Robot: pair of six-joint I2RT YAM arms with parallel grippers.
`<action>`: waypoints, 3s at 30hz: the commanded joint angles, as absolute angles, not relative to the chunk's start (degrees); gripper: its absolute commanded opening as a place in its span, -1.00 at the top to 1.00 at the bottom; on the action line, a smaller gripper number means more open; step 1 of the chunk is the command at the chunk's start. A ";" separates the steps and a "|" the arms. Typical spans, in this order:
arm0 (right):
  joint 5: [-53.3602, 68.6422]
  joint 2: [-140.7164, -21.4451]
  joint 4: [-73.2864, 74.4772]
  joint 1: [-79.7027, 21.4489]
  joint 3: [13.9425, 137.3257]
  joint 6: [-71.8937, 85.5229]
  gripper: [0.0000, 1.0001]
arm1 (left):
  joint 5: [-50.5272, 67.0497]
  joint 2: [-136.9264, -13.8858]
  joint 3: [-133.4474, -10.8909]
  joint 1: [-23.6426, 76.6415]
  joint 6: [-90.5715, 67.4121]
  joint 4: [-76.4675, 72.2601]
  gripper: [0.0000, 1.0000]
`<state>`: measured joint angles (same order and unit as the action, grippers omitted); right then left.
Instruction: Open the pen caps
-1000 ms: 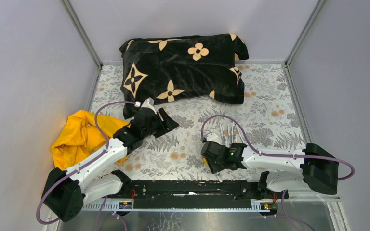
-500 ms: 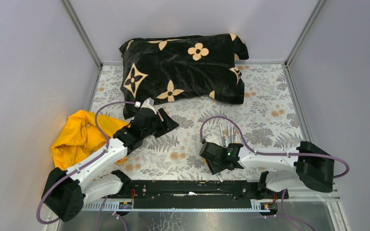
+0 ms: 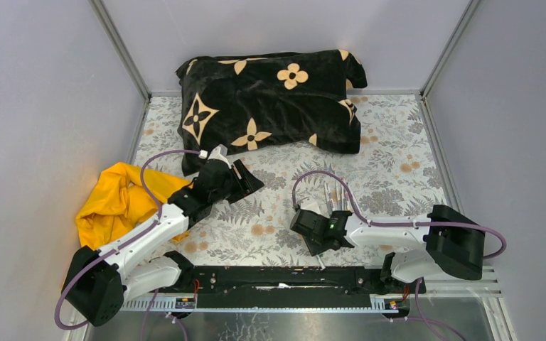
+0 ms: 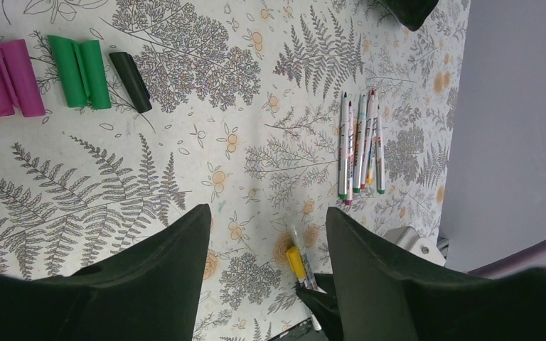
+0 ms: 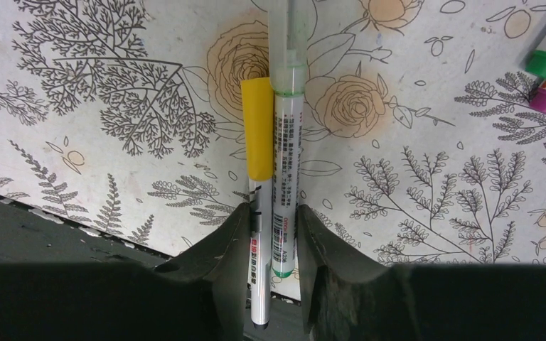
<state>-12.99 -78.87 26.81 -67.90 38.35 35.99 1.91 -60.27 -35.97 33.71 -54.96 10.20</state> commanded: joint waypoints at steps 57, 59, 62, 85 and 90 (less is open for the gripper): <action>-26.78 -83.21 27.03 -58.18 49.91 40.29 0.08 | 0.53 -61.93 -34.83 34.01 -55.41 6.05 -0.33; -27.46 -83.90 27.91 -57.99 49.73 40.82 0.11 | 0.46 -61.81 -34.88 34.01 -55.42 6.16 -0.33; -27.25 -84.56 27.29 -57.64 48.96 41.33 0.16 | 0.44 -61.66 -34.94 34.01 -55.35 6.20 -0.33; -22.96 -90.04 21.31 -55.24 45.36 40.12 0.37 | 0.22 -62.49 -36.26 34.01 -54.93 7.42 -0.37; -22.03 -89.87 20.80 -55.04 44.15 40.33 0.64 | 0.36 -63.08 -36.10 34.01 -55.08 6.95 -0.40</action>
<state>-22.85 -89.27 20.97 -55.70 45.84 40.03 1.45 -62.37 -35.48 33.71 -54.96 9.04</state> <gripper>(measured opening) 0.226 0.697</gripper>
